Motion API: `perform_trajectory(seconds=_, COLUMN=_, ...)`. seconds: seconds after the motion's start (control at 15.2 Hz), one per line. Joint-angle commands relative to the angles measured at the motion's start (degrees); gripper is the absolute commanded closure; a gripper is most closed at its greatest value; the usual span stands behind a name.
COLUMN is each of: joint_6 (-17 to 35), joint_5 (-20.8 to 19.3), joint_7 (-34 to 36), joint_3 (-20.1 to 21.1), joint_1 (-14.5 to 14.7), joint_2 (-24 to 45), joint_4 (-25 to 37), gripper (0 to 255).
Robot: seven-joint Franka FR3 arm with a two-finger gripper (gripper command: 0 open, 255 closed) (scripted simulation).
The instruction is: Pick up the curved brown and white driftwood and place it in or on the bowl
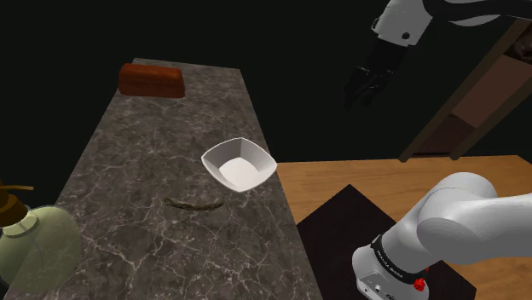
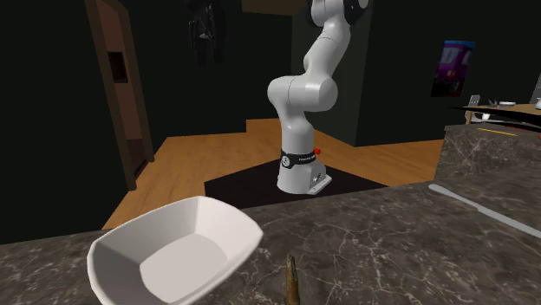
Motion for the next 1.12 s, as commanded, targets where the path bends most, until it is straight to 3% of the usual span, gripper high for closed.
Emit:
perform_trajectory(seconds=0.0, joint_6=0.0, joint_5=0.0, joint_7=0.0, joint_3=0.0, joint_1=0.0, joint_2=0.0, joint_4=0.0, gripper=0)
perform_trajectory(seconds=1.06, joint_6=23.6, joint_5=3.6, joint_7=-3.9, joint_3=10.4, joint_1=11.2, joint_2=21.8, joint_4=-0.4, gripper=0)
